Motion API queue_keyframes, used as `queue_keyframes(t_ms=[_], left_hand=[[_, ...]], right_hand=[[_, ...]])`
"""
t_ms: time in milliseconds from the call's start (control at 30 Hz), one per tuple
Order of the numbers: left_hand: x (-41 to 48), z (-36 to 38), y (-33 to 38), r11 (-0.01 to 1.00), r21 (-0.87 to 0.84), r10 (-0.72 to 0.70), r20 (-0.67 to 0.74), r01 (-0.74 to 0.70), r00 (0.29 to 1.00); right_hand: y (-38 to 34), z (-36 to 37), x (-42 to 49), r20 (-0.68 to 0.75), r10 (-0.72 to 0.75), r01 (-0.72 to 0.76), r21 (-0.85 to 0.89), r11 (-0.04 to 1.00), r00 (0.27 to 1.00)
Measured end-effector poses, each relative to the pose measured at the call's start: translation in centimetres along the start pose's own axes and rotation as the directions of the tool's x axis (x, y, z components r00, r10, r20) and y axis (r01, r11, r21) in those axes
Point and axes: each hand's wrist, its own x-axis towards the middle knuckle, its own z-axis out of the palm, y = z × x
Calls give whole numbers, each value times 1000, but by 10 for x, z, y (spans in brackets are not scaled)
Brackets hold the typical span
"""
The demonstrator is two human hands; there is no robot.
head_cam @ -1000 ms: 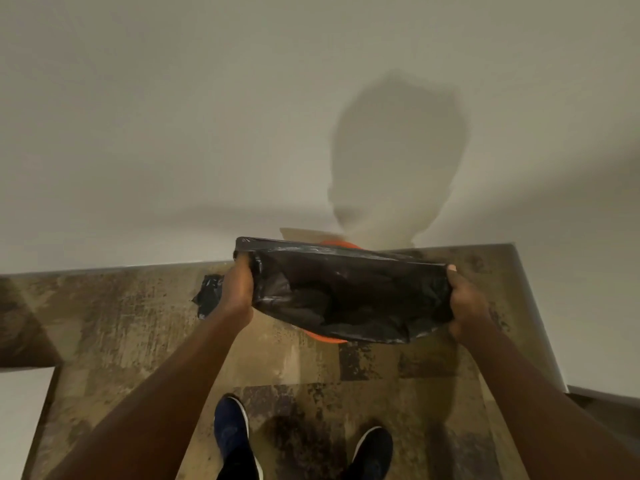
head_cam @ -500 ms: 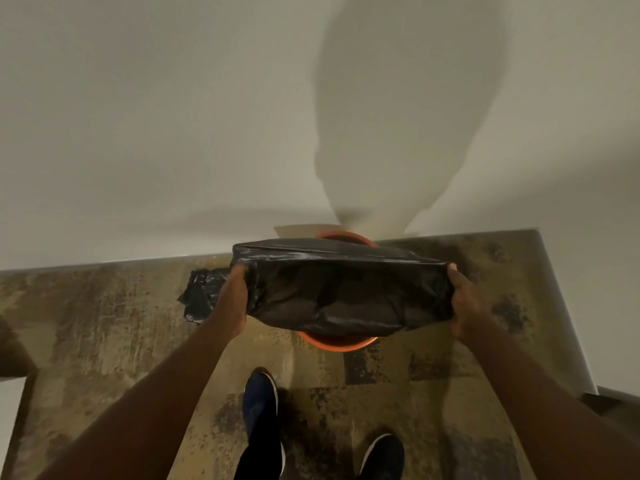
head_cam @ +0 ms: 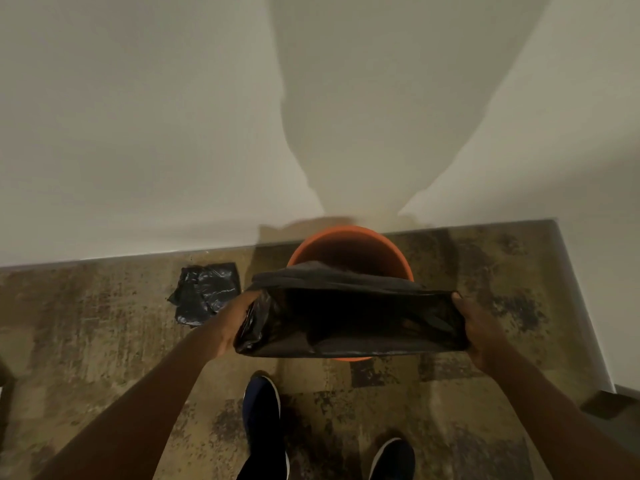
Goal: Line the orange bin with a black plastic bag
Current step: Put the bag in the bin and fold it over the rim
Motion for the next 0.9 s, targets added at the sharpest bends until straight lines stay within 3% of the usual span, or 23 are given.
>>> queue_keyframes(t_ms=[133,267,367,500,733,900], left_hand=[[15,4,20,996,-58,68,-41,-70,997],[39,7,39,992,104,85,-125,-72,988],[62,8,52,992,50,122,-173,-115,977],[95,14,65,990,-66,103,-281,-126,954],[145,18,80,969,-70,195,-366,-236,910],[164,18,78,979,-134,92,-370,-151,924]], right_hand=[[-15,6,13,-57,-71,67,-79,995,996],[-34,21,36,2,-168,166,-148,975,986],[-50,36,56,-17,-204,197,-190,962,979],[-69,53,84,-108,-226,194,-251,948,968],[-89,81,130,-336,-213,131,-250,959,918],[-95,87,144,-314,-172,61,-333,941,934]])
